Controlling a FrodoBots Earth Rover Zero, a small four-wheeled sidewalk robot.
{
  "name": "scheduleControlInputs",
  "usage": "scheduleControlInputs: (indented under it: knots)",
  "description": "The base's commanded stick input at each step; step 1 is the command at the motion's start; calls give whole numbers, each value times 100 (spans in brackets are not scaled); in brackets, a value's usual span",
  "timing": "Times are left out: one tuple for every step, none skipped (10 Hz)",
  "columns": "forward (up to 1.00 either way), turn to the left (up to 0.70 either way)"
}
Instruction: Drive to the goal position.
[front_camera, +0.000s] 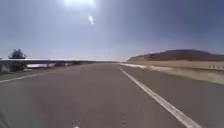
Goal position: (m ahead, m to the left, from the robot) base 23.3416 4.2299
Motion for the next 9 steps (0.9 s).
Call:
scheduleControlInputs:
  knots:
    - [100, 0]
    - [100, 0]
    - [100, 0]
    - [100, 0]
    - [100, 0]
    - [100, 0]
    - [100, 0]
    - [100, 0]
    - [100, 0]
